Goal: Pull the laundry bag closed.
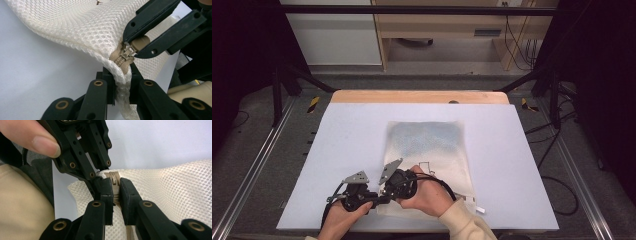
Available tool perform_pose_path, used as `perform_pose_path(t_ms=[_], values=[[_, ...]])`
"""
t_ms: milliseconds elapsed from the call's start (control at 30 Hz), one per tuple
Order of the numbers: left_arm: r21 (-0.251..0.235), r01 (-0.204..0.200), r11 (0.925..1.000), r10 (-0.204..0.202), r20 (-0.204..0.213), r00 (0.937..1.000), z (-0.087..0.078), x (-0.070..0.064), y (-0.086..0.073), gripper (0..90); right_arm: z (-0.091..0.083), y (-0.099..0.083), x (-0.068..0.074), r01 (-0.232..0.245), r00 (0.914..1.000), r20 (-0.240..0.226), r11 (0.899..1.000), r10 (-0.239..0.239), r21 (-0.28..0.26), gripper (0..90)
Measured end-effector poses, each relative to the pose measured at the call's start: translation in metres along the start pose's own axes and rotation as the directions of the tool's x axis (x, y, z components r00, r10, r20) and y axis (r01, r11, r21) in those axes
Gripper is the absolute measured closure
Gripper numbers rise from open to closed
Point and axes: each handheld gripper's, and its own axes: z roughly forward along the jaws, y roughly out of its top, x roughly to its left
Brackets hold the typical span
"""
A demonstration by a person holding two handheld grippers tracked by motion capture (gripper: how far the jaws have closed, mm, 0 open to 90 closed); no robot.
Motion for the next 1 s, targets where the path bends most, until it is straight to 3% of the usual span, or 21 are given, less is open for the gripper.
perform_pose_path(t_ms=[400, 667, 1000], values=[[0.004, -0.008, 1.0000, 0.008, -0.035, 0.9994, -0.001, -0.001, 0.000, 82.4, 0.004, -0.005, 0.000, 0.006, 0.9998, 0.020, 0.998, -0.007, 0.064, 82.2], [0.016, -0.018, 0.9997, 0.018, -0.034, 0.9993, 0.000, -0.001, 0.000, 82.3, 0.003, -0.008, -0.002, 0.014, 0.9997, 0.021, 0.997, -0.015, 0.078, 82.1], [0.016, -0.040, 0.9991, 0.040, -0.038, 0.9985, -0.001, -0.005, 0.001, 82.2, 0.000, -0.018, -0.004, -0.012, 0.9998, 0.013, 0.997, 0.011, 0.081, 82.1]])
